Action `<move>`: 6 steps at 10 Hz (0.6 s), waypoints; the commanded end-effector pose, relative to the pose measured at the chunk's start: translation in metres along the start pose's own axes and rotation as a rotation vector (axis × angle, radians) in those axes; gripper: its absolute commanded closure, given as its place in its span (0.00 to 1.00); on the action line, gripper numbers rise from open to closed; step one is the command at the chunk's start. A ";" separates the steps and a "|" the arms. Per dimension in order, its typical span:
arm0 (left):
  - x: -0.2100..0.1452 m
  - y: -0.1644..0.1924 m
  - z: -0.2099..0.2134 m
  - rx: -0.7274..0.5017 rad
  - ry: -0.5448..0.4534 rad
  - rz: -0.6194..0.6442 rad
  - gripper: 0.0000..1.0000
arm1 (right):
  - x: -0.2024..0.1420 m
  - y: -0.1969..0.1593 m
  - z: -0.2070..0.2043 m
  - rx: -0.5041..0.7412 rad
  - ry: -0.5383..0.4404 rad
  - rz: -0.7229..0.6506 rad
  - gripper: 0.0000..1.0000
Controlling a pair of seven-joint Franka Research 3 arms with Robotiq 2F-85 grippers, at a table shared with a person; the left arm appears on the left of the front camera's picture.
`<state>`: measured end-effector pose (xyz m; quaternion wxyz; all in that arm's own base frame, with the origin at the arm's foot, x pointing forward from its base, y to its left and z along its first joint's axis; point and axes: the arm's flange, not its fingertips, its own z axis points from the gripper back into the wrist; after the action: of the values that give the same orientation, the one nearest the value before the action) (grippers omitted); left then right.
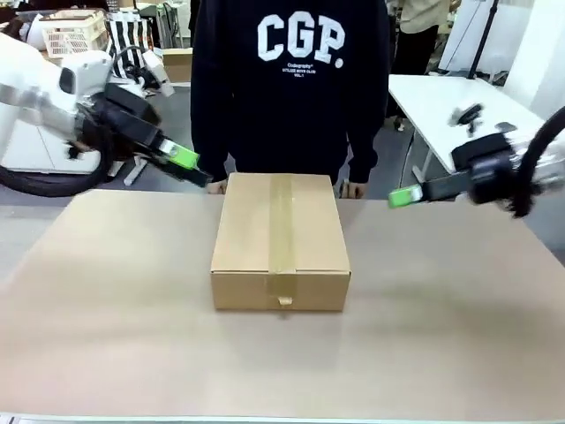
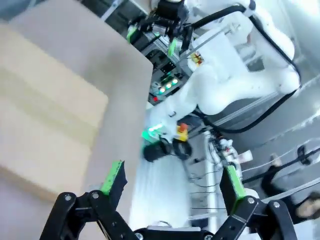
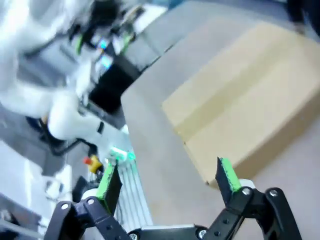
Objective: Pack the gift set into the box.
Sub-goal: Press and hold the closed box until the human finishes sealing it.
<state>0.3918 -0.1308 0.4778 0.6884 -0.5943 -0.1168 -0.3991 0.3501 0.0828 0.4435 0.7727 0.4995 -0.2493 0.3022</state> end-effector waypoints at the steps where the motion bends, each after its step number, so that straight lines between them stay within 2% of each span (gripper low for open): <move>1: -0.034 0.006 0.013 -0.044 -0.026 0.168 0.00 | -0.047 -0.008 0.060 -0.014 -0.110 -0.289 0.00; 2: -0.070 0.016 0.020 -0.024 -0.091 0.240 0.00 | -0.067 -0.029 0.084 0.019 -0.192 -0.363 0.00; 3: -0.103 0.026 0.024 -0.037 -0.168 0.276 0.00 | -0.084 -0.051 0.088 0.089 -0.185 -0.363 0.00; 4: -0.131 0.037 0.027 -0.085 -0.269 0.231 0.00 | -0.095 -0.068 0.066 0.116 -0.019 -0.302 0.00; 5: -0.078 0.024 0.026 -0.026 -0.092 0.258 0.00 | -0.044 -0.048 0.097 0.006 -0.146 -0.347 0.00; 6: -0.078 0.024 0.026 -0.026 -0.092 0.258 0.00 | -0.044 -0.048 0.097 0.006 -0.146 -0.347 0.00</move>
<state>0.3518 -0.0646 0.3926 0.7139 -0.6448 -0.0755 -0.2625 0.3446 -0.0406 0.3930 0.7841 0.5734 -0.1958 0.1346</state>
